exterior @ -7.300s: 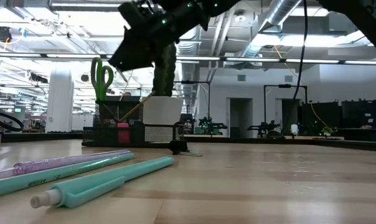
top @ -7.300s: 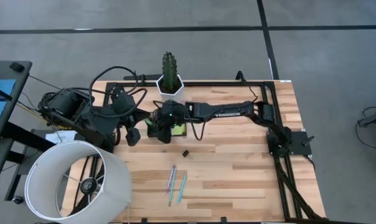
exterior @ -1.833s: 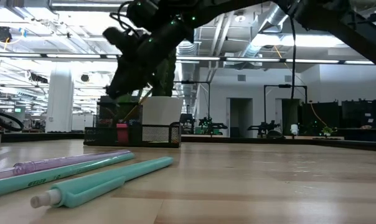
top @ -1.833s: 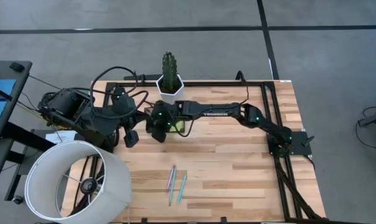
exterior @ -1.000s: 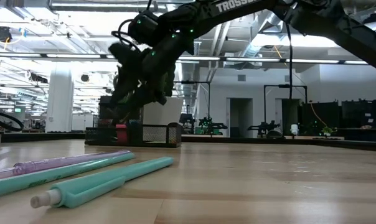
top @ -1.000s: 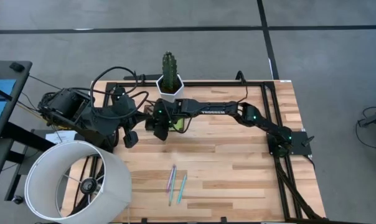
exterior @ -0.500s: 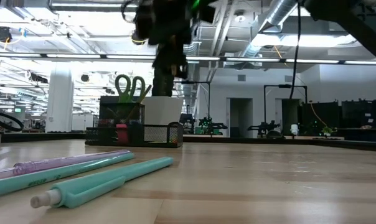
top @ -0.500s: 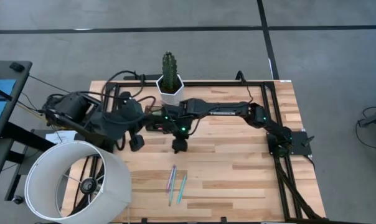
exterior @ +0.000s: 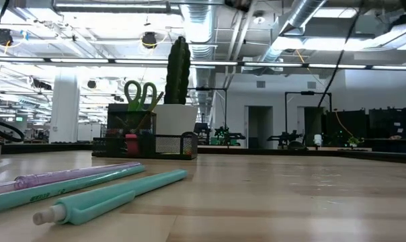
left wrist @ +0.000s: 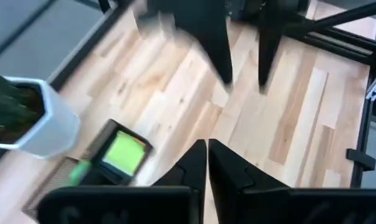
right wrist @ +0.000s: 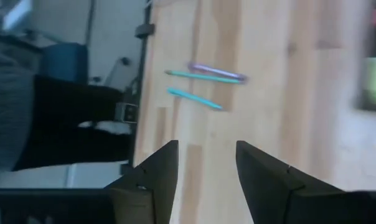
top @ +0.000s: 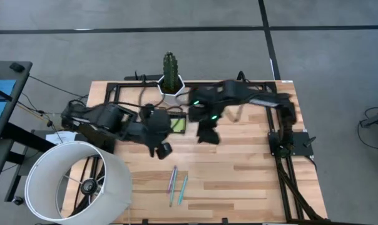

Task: Pick and place office supplies into organizer
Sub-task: Put the purple pen into the black mesh organizer

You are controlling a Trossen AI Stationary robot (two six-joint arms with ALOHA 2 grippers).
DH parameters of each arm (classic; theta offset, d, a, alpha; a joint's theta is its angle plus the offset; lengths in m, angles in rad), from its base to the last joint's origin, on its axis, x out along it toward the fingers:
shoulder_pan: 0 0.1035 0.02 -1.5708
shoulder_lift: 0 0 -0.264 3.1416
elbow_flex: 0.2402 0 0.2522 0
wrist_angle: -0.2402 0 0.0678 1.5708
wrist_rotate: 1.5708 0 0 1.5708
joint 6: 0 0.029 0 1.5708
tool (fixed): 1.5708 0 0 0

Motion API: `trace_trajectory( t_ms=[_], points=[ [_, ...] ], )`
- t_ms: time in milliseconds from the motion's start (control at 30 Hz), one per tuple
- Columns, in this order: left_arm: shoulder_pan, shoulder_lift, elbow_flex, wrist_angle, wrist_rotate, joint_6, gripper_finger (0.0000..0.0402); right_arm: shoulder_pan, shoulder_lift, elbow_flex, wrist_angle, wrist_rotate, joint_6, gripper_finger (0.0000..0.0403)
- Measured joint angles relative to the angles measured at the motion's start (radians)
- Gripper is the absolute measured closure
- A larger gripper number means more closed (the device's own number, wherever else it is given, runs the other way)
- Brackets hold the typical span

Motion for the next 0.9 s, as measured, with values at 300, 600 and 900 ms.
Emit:
trace_trajectory(
  t_ms=[300, 600, 900],
  points=[
    [0.046, 0.171, 0.0, -0.015, 0.139, -0.148, 0.0297, -0.023, -0.288, 0.0, -0.099, 0.245, 0.009, 0.0255],
    [0.066, 0.431, 0.0, -0.099, 0.624, -0.292, 0.0229, -0.013, -0.463, 0.0, -0.103, 0.258, 0.01, 0.0255],
    [0.058, 0.701, 0.0, -0.182, 1.105, -0.075, 0.0232, -0.014, -0.508, 0.0, -0.107, 0.258, 0.01, 0.0253]
  ],
)
